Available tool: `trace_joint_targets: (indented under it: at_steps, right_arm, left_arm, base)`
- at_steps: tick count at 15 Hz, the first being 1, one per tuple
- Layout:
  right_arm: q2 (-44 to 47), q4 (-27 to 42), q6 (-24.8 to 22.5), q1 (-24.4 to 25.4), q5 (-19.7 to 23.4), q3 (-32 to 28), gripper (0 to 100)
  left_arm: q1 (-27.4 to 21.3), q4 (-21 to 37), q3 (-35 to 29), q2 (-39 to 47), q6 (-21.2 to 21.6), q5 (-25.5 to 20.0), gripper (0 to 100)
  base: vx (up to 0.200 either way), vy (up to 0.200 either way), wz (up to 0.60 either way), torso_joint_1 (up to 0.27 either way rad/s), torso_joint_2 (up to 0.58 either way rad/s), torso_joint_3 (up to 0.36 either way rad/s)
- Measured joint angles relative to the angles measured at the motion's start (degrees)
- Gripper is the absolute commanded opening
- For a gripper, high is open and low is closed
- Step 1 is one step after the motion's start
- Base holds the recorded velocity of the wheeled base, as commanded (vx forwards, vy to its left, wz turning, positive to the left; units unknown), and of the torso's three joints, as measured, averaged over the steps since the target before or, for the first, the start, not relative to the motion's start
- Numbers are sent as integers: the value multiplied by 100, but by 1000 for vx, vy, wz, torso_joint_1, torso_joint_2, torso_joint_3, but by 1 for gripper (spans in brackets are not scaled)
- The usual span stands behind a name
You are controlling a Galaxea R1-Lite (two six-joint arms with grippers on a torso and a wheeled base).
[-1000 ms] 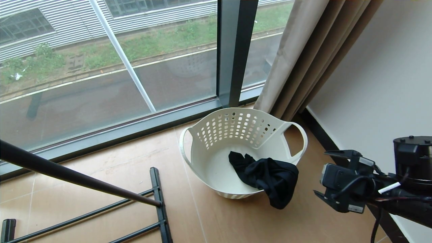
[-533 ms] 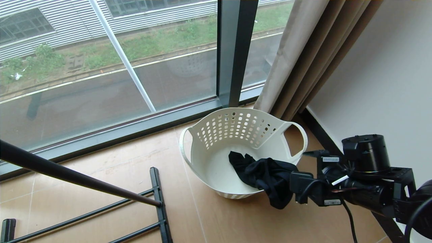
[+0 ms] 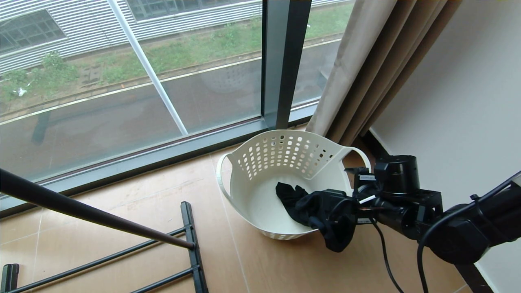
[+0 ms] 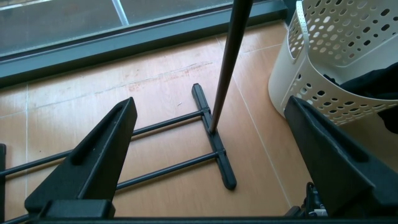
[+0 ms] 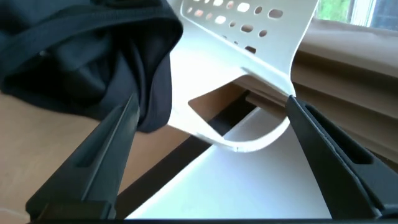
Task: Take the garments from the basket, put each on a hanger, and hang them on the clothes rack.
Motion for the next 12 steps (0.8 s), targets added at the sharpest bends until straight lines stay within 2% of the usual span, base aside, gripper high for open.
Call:
trace_joint_targets:
  at_steps: [7, 12]
  right_arm:
    - [690, -13, 18, 12, 6, -645, 100]
    - [911, -22, 27, 15, 9, -763, 100]
  left_arm:
    - [0, 1, 0, 0, 0, 0, 100]
    - [0, 4, 0, 0, 2, -2, 100]
  base:
    - [0, 0, 0, 0, 0, 0]
    - [0, 0, 0, 0, 0, 0]
